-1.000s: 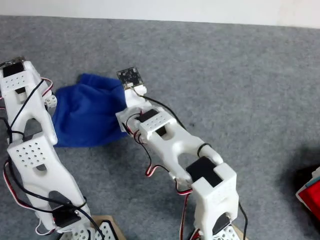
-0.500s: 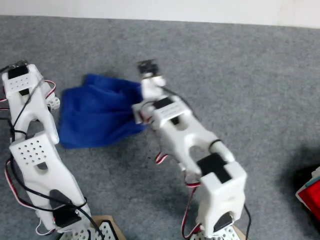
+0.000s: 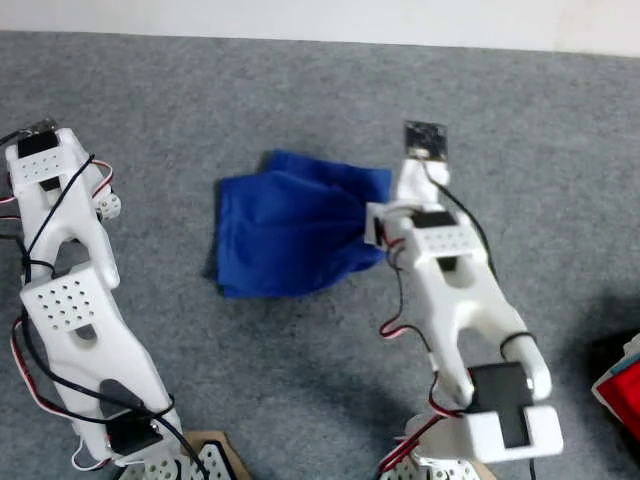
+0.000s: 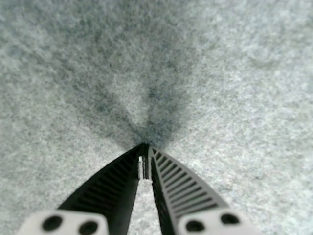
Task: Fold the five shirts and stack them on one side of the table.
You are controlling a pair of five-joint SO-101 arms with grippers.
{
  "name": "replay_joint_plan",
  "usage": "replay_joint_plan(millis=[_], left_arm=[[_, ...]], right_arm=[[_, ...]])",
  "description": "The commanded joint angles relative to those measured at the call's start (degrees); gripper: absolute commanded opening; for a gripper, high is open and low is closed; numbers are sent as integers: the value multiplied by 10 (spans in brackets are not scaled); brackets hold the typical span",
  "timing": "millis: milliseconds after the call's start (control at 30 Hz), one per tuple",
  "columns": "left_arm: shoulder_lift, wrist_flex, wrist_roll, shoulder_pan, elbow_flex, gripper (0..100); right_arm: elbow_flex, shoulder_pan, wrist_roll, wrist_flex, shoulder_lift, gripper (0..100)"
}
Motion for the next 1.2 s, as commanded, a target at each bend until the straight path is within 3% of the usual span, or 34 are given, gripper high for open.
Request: replay_joint_plan(millis=[0, 133, 300, 400, 533, 667, 967, 1167], left_arm=[[-4, -10, 4, 20, -5, 6], [-4, -10, 4, 20, -5, 6], [-4, -10, 4, 20, -5, 6], [-4, -10, 4, 20, -5, 6], [-4, -11, 4, 21, -5, 6], [-4, -11, 3, 21, -5, 6], [-4, -11, 2, 21, -4, 6], [-3, -11, 2, 21, -4, 6]], right_arm=[[18, 32, 0, -19, -53, 6], [30, 25, -1, -19, -73, 24], [30, -5, -1, -19, -83, 246], [26, -17, -1, -2, -84, 320], [1, -58, -4, 54, -102, 324], [25, -98, -4, 48, -105, 324], [44, -15, -1, -13, -62, 324], [45, -43, -1, -53, -7, 324]])
